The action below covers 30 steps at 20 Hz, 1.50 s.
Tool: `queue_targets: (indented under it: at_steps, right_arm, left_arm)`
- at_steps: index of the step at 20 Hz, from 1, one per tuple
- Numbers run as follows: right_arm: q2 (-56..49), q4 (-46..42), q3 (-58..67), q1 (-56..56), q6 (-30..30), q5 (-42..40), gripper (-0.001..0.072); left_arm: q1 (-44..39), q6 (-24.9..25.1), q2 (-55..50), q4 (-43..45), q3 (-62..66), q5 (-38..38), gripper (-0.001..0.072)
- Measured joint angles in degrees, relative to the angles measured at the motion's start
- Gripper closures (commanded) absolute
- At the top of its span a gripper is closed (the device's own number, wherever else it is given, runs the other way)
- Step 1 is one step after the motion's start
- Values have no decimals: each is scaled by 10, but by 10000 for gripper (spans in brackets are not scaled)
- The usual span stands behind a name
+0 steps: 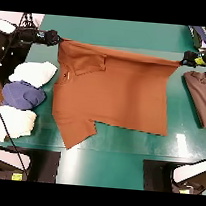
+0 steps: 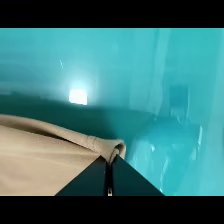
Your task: Fold the shirts.
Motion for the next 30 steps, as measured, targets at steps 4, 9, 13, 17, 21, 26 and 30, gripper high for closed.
queue_targets:
  at_steps: [4, 9, 13, 17, 21, 26, 30]
  right_arm:
    - [28, -5, -88, 21, 2, -4, 695]
    - [73, -4, -224, 50, 3, -70, 692]
    - [88, -1, -271, 59, 3, -89, 339]
    - [111, 0, -285, 46, 9, -54, 339]
    - [188, 0, -354, 11, 8, -36, 339]
    - [277, 1, -445, -23, -3, -51, 339]
    - [306, 9, -473, -29, -9, -60, 339]
  left_arm:
    - [2, -3, -2, 88, -21, -82, 681]
    - [3, -25, -2, 168, -96, -121, 676]
    - [3, -57, -2, 190, -131, -139, 112]
    - [12, -85, 17, 207, -144, -181, 284]
    - [36, -112, 108, 220, -215, -207, 284]
    - [39, -189, 291, 233, -422, -210, 281]
    - [27, -256, 403, 233, -567, -208, 124]
